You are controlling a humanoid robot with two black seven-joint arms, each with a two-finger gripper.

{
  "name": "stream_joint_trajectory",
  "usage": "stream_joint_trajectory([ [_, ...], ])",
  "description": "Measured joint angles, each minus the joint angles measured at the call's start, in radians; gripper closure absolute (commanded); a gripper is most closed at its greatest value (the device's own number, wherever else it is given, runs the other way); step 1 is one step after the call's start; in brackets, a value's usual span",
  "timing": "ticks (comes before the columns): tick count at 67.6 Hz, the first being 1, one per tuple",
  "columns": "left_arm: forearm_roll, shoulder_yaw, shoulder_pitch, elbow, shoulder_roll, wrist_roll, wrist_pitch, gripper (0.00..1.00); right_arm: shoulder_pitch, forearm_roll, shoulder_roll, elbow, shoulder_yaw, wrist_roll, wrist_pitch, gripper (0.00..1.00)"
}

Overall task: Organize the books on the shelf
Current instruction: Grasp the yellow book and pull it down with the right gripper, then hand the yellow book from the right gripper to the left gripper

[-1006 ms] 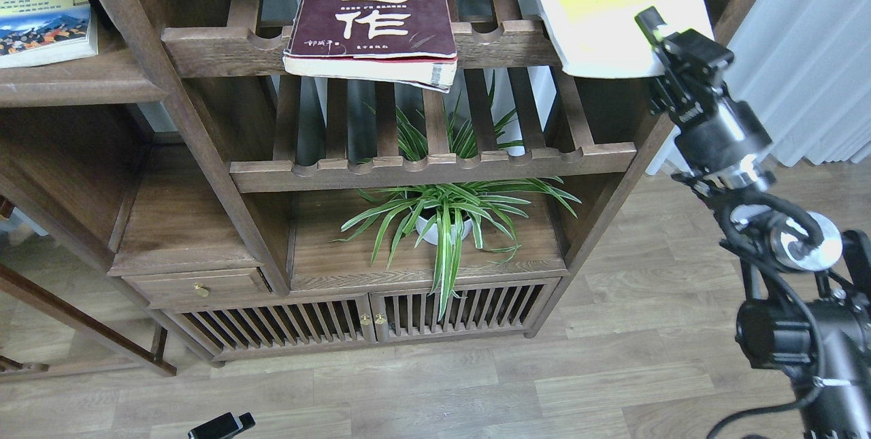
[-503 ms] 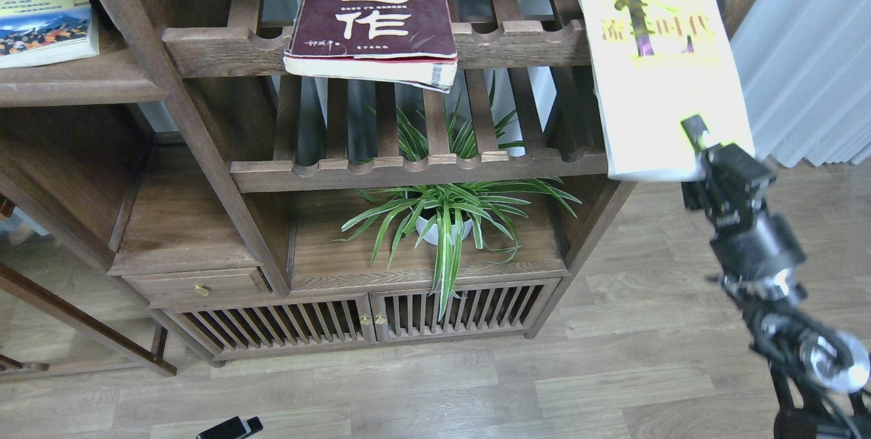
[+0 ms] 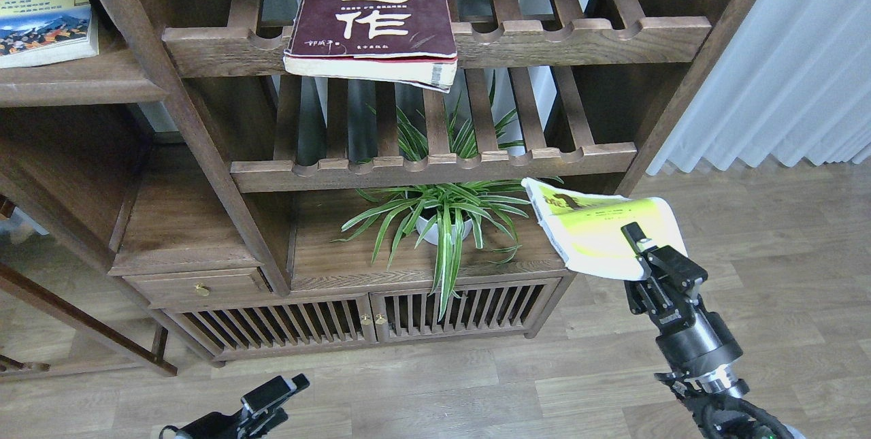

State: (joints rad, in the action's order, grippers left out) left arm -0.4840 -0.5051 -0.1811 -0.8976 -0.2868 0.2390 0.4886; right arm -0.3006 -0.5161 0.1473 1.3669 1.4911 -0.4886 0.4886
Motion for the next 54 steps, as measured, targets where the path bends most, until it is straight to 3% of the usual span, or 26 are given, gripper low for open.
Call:
stream_joint_trajectory([
  [10, -0.003, -0.024, 0.001, -0.095, 0.008, -0.027, 0.000, 0.00, 0.036, 0.003, -0.026, -0.013, -0.062, 0.000, 0.000, 0.97],
  [28, -0.004, -0.044, 0.011, -0.289, -0.002, -0.151, 0.000, 0.01, 0.071, 0.005, -0.065, -0.057, -0.166, 0.000, 0.000, 0.97],
  [39, -0.004, -0.058, 0.020, -0.386, -0.004, -0.165, 0.000, 0.01, 0.086, 0.015, -0.073, -0.075, -0.216, 0.000, 0.000, 0.97],
  [54, -0.004, -0.059, 0.012, -0.415, 0.022, -0.164, 0.000, 0.02, 0.087, 0.059, -0.099, -0.090, -0.223, 0.000, 0.000, 0.97],
])
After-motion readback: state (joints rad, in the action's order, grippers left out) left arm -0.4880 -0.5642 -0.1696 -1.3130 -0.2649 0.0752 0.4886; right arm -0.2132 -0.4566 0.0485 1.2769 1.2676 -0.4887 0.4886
